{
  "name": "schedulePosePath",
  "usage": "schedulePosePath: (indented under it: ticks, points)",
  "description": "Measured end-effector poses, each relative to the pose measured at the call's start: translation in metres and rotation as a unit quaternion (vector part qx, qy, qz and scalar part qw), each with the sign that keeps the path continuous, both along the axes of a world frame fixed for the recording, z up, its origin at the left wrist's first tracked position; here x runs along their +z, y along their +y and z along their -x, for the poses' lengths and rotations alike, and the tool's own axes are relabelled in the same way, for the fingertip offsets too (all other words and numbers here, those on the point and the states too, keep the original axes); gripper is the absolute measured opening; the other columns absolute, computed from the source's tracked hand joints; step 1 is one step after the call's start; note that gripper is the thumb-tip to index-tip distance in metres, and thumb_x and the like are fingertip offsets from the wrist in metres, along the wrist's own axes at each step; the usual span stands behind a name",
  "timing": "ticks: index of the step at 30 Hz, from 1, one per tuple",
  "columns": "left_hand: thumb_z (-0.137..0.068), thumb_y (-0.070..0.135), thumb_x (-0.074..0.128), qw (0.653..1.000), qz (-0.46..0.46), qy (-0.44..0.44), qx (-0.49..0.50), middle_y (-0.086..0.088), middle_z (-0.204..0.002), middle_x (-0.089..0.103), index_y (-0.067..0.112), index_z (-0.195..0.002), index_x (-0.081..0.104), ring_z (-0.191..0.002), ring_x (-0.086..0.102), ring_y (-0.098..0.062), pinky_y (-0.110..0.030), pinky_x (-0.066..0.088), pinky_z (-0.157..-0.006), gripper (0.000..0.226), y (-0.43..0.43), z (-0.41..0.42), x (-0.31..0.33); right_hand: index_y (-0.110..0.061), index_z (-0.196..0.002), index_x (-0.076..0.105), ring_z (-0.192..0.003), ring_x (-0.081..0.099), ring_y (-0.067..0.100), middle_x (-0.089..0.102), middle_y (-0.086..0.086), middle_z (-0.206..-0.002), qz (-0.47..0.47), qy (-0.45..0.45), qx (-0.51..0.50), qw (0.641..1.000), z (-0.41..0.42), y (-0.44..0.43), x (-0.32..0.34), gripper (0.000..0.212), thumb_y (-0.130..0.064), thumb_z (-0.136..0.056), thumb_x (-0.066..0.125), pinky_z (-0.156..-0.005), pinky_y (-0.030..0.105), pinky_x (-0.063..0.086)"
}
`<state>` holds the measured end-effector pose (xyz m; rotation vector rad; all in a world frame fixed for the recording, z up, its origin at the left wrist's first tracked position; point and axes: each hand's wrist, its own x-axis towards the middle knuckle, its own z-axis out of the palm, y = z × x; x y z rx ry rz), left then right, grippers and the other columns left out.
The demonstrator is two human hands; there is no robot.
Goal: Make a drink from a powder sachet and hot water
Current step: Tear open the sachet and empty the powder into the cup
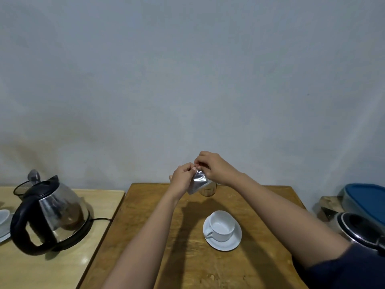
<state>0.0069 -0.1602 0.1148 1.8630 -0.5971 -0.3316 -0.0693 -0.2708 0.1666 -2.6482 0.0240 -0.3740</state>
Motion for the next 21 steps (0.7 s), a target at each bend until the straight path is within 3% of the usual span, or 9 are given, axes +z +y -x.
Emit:
schedulePosePath:
  ticks: [8,11,15,18,21]
  points:
    - [-0.093,0.020,0.041,0.999,-0.018,0.019,0.028,0.004,-0.072,0.058,0.023,-0.063,0.051,-0.085,0.050,-0.021,-0.043,0.032,-0.098,0.032,0.002,-0.001,0.000,-0.001,-0.098,0.063,-0.084,0.046,0.015,0.057,0.012,-0.096,0.022,-0.023,0.015,0.999,-0.001,0.005,-0.008,0.019,-0.003,-0.090,0.046,-0.076,0.031,0.043]
    - [-0.092,0.021,0.042,0.999,-0.024,0.025,0.024,0.002,-0.073,0.059,0.023,-0.062,0.051,-0.086,0.051,-0.025,-0.043,0.033,-0.093,0.031,0.004,-0.001,0.000,-0.001,-0.099,0.063,-0.084,0.046,0.017,0.056,0.014,-0.097,0.021,-0.025,0.018,0.999,0.000,0.005,-0.012,0.020,-0.002,-0.089,0.046,-0.075,0.032,0.043]
    - [-0.087,0.030,0.045,0.999,-0.024,0.037,0.029,0.005,-0.070,0.061,0.030,-0.059,0.057,-0.082,0.055,-0.022,-0.050,0.040,-0.096,0.031,0.014,-0.006,-0.007,-0.005,-0.100,0.064,-0.086,0.049,0.016,0.050,0.003,-0.096,-0.005,-0.015,0.043,0.999,0.002,0.014,-0.020,0.020,-0.004,-0.090,0.047,-0.078,0.028,0.043]
    - [-0.091,0.028,0.045,0.998,-0.003,0.035,0.044,0.005,-0.070,0.059,0.028,-0.059,0.057,-0.082,0.054,-0.024,-0.045,0.040,-0.088,0.034,0.022,-0.008,-0.009,-0.009,-0.093,0.064,-0.081,0.048,0.007,0.049,-0.004,-0.094,-0.067,-0.035,0.015,0.997,0.000,0.019,-0.025,0.014,-0.007,-0.090,0.051,-0.077,0.016,0.041]
    - [-0.092,0.031,0.046,0.999,0.007,0.020,0.034,0.005,-0.072,0.061,0.029,-0.062,0.058,-0.082,0.056,-0.022,-0.049,0.041,-0.093,0.032,0.027,-0.007,-0.008,-0.007,-0.089,0.065,-0.078,0.051,0.004,0.055,-0.003,-0.091,-0.100,-0.043,0.001,0.994,0.000,0.019,-0.023,0.012,-0.007,-0.089,0.053,-0.071,0.006,0.038]
